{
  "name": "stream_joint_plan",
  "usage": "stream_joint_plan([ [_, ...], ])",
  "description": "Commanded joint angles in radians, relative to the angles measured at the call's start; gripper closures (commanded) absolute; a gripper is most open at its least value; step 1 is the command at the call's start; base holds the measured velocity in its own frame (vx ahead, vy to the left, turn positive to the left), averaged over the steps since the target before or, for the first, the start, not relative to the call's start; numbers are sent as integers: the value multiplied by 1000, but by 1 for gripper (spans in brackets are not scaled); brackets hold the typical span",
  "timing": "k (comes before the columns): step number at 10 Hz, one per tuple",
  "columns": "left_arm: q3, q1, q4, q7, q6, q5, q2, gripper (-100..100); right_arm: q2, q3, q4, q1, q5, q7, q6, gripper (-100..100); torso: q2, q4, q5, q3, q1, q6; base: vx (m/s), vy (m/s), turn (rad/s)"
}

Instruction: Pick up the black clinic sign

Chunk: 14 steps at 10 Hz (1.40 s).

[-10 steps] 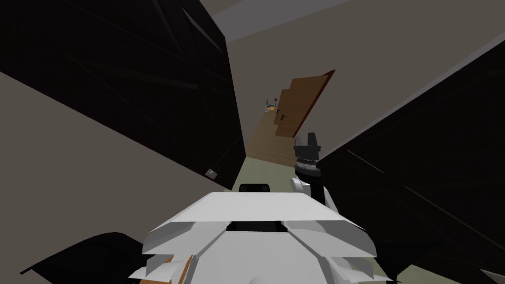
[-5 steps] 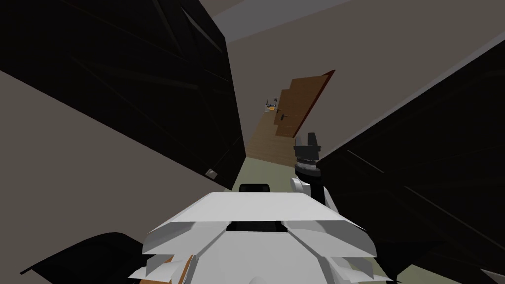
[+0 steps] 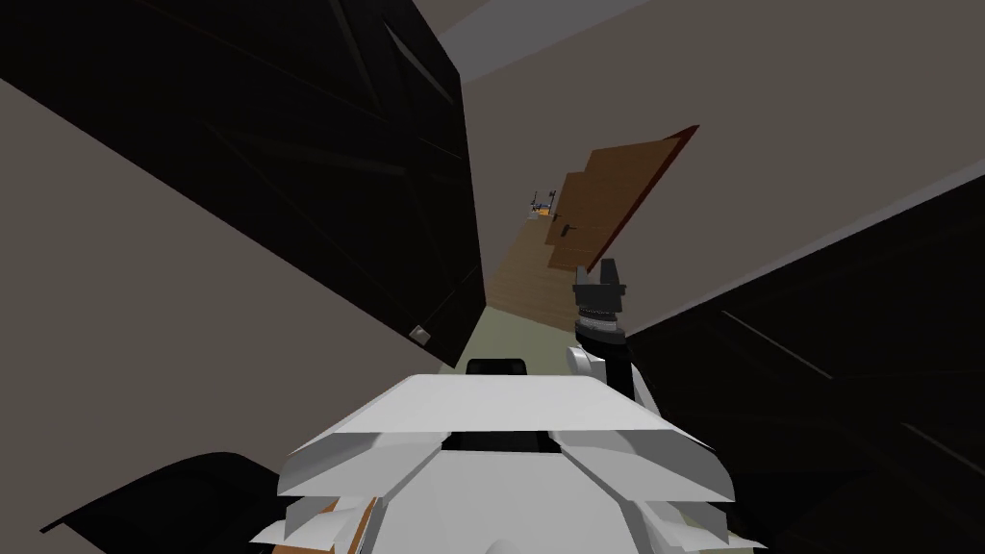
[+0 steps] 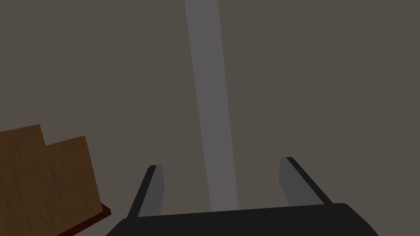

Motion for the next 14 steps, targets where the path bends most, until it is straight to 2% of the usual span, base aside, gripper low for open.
stream_joint_plan([
  [1,16,-9,12,9,-8,-42,4,100,0,0,0,0,0,0,0,0,0,0,0,0,0,0,45,3,102],
  [2,48,-20,16,26,-15,-76,22,100,0,0,0,0,0,0,0,0,1,0,0,0,0,0,47,7,210],
  [3,48,-20,16,26,-15,-97,22,100,0,0,0,0,0,0,0,0,1,0,0,0,0,-1,38,2,125],
  [4,80,-31,20,43,-23,-129,40,100,0,0,0,0,0,0,0,0,2,-1,0,0,0,-1,37,1,250],
  [5,80,-31,18,43,-23,-152,40,100,0,0,0,0,0,0,0,0,1,-1,0,0,0,-2,42,-9,117],
  [6,80,-31,20,43,-23,-152,40,100,0,0,0,0,0,0,0,0,1,-1,0,0,-1,-1,22,-6,-17],
  [7,112,-42,25,60,-30,-196,58,100,0,0,0,0,0,0,0,0,1,-2,0,0,0,-1,33,4,226],
  [8,112,-42,25,60,-30,-207,58,100,0,0,0,0,0,0,0,0,1,-2,0,-1,0,-3,38,-5,136],
  [9,144,-53,29,77,-38,-245,76,100,0,0,0,0,0,0,0,0,0,-2,-1,-1,-1,-1,42,0,234],
  [10,144,-53,29,77,-38,-262,76,100,0,0,0,0,0,0,0,0,0,-3,-1,-2,-1,-2,39,-7,105],
  [11,176,-63,34,95,-45,-294,93,100,0,0,0,0,0,0,0,0,-1,-3,-1,-2,-1,0,49,-7,221],
  [12,176,-63,34,95,-45,-317,93,100,0,0,0,0,0,0,0,0,-1,-3,-1,-2,-1,-1,42,-7,107],
  [13,208,-74,38,112,-52,-352,111,100,0,0,0,0,0,0,0,0,-1,-3,-1,-2,-2,0,50,-7,228],
  [14,208,-74,38,112,-52,-371,111,100,0,0,0,0,0,0,0,0,-1,-3,-2,-2,-2,-1,44,-11,123],
])
